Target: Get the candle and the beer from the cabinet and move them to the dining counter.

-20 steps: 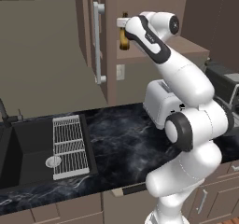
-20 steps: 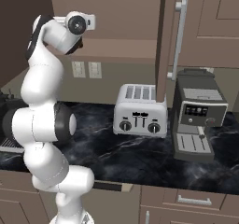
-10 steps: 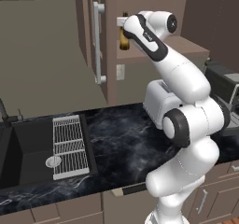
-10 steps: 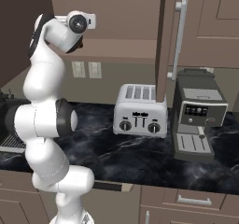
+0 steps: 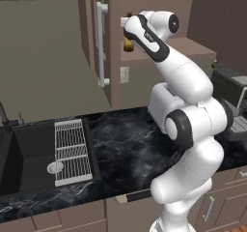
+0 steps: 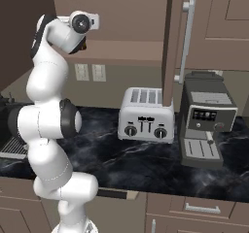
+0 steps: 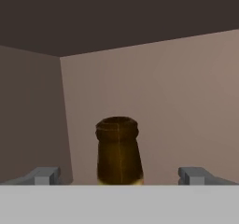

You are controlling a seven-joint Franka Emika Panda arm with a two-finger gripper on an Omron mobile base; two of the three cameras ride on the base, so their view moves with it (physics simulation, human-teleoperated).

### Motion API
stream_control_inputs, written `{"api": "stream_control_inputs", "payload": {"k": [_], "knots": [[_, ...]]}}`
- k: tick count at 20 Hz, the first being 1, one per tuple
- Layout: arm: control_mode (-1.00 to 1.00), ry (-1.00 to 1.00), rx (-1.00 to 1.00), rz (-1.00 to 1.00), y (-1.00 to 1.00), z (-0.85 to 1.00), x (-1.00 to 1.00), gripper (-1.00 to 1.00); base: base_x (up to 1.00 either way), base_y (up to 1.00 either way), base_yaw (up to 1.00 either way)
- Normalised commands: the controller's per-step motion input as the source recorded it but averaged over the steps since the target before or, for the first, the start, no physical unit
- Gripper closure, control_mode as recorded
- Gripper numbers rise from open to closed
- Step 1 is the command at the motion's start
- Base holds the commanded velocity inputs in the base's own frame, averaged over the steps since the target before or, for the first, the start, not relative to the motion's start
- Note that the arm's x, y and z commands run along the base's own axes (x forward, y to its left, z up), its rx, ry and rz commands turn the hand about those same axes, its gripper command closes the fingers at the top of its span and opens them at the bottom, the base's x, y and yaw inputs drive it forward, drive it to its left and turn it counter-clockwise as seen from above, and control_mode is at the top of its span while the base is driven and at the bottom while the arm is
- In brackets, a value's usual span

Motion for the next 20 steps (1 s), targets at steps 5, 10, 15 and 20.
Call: {"api": "stream_control_inputs", "payload": {"k": [5, 10, 15, 20], "knots": [[-1.0, 0.01, 0.0, 0.0, 0.03, 0.0, 0.03, -1.0, 0.0, 0.0, 0.0], [-1.0, 0.0, 0.0, 0.0, 0.01, 0.0, 0.0, -1.0, 0.0, 0.0, 0.0], [-1.0, 0.0, 0.0, 0.0, 0.0, 0.0, 0.0, -1.0, 0.0, 0.0, 0.0], [-1.0, 0.0, 0.0, 0.0, 0.0, 0.0, 0.0, -1.0, 0.0, 0.0, 0.0]]}}
